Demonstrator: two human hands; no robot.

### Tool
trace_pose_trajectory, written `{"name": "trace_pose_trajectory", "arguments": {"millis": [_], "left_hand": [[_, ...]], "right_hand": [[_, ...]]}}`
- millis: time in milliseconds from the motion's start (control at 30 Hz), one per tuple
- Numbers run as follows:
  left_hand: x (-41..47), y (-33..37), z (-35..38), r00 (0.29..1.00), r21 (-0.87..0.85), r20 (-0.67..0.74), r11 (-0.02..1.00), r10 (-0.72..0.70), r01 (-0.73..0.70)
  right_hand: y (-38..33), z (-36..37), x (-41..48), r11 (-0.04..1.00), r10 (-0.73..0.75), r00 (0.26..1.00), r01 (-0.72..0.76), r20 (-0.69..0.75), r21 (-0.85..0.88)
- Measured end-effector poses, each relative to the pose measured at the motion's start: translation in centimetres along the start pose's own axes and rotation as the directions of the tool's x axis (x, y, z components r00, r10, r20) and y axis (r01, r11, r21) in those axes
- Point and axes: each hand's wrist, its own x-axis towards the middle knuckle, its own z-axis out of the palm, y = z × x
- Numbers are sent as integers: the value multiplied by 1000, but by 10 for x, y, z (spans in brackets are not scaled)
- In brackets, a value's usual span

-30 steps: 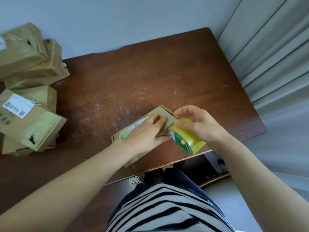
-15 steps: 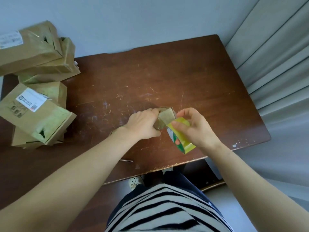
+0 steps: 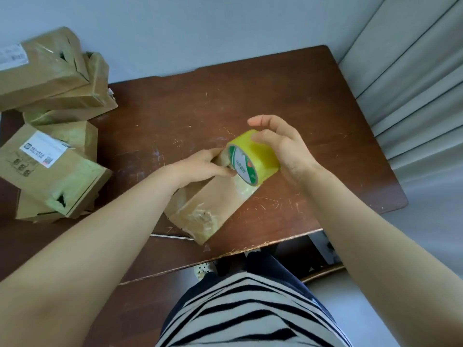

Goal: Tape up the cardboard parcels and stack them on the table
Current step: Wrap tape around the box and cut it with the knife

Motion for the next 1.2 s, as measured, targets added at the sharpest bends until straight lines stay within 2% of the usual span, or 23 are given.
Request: {"name": "trace_pose_trajectory", "arguments": {"millis": [67,100,167,233,267,367,467,567,700,767,900,967,1033,1133,1200], "left_hand": [[-2,-8,2,999,-43,38,999,-32,33],[-1,-10,4,1000,8,-27,1000,-8,8],[4,-13,14,954,276,-278,961,108,-29],[4,-14,31,862,529,-456,846,221,63],[4,-17,41,863,585,-456,804,216,107],[4,-33,68,957,705,-292,676,0,215],[7,-46,78,962,784,-273,580,-2,223],[10,-50,81,939,762,-337,606,72,228],[9,-49,81,939,747,-339,624,63,228],[9,-48,79,940,731,-338,640,40,236],[9,-46,81,947,727,-319,650,38,219],[8,-44,81,949,732,-315,644,33,220],[7,-42,81,952,734,-307,641,16,226],[5,-42,82,948,774,-310,599,77,205],[5,-39,85,951,857,-241,502,194,115]], "right_hand": [[1,2,5,999,-13,997,16,72,-39],[3,5,9,998,-22,997,26,76,-54],[7,13,20,996,-40,999,42,20,-73],[10,22,33,993,-63,998,60,-27,-104],[12,26,40,991,-69,997,64,-40,-121],[19,31,56,985,-64,995,51,-74,-163],[27,28,53,979,-43,999,37,-27,-200],[33,25,37,972,-73,996,82,50,-219],[32,9,1,933,-153,988,139,-15,-332],[44,-7,-28,909,-97,992,57,-76,-414],[86,-23,-70,816,157,974,-221,-163,-534],[97,-20,-62,722,216,966,-257,-145,-643],[100,-18,-52,670,262,955,-283,-138,-687],[102,-20,-43,668,281,949,-298,-140,-682],[103,-21,-41,687,277,952,-291,-130,-666]]}}
